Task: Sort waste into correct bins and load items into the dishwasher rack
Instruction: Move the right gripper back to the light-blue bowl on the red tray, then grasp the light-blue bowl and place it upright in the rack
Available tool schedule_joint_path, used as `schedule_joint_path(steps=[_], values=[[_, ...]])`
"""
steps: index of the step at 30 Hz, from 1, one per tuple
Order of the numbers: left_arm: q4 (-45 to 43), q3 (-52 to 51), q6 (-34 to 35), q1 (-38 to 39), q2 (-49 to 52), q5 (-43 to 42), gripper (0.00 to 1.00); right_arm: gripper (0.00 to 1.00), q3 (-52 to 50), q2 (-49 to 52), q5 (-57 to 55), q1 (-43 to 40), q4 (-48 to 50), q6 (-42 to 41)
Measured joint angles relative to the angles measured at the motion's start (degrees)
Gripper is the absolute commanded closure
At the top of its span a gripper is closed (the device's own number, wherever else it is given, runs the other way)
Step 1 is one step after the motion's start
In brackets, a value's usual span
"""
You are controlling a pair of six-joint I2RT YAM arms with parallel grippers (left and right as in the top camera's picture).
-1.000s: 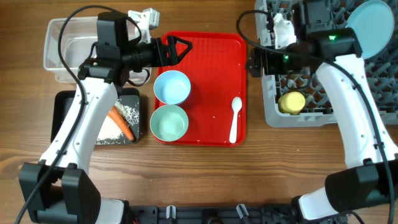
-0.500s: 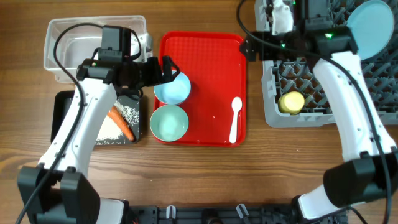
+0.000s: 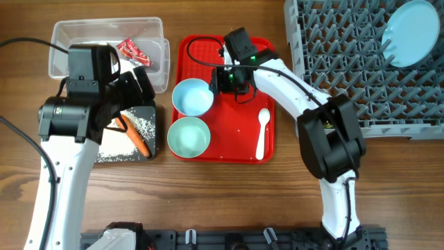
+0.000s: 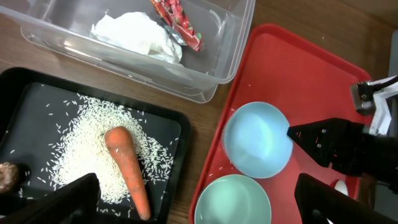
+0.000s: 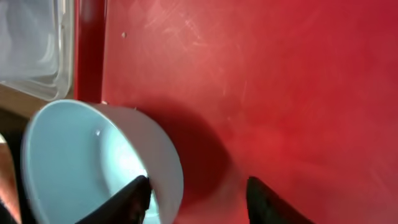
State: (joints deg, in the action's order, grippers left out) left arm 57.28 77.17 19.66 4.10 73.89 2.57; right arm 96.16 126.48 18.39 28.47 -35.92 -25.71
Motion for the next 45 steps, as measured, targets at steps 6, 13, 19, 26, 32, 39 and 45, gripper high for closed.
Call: schedule_joint_path(steps=[6,13,19,26,32,39,45], values=[[0.0,0.0,0.0,0.0,0.5,0.2,0.00,0.96,0.0,1.2,-0.7,1.3,0.4,0.2],[0.0,0.0,0.0,0.0,0.5,0.6,0.00,0.96,-0.2,-1.8,-5.5,-2.1,-1.3,3.4],[0.2,0.0,0.0,0.0,0.5,0.6,0.00,0.96,0.4,-29.3,-43.5,-13.0,-4.9,9.5],[0.2,0.0,0.0,0.0,0.5,0.6,0.00,0.96,0.6,-22.4,-79.2,-25.4,6.9,21.0],[0.1,0.0,0.0,0.0,0.5,0.6,0.00,0.96,0.3,-12.3,-84.0,-28.3,27.7,38.5],[0.2,0.0,0.0,0.0,0.5,0.6,0.00,0.96,0.3,-7.0,-83.6,-28.2,35.8,51.2],[0.2,0.0,0.0,0.0,0.5,0.6,0.00,0.96,0.3,-2.8,-80.8,-27.9,36.8,52.2]])
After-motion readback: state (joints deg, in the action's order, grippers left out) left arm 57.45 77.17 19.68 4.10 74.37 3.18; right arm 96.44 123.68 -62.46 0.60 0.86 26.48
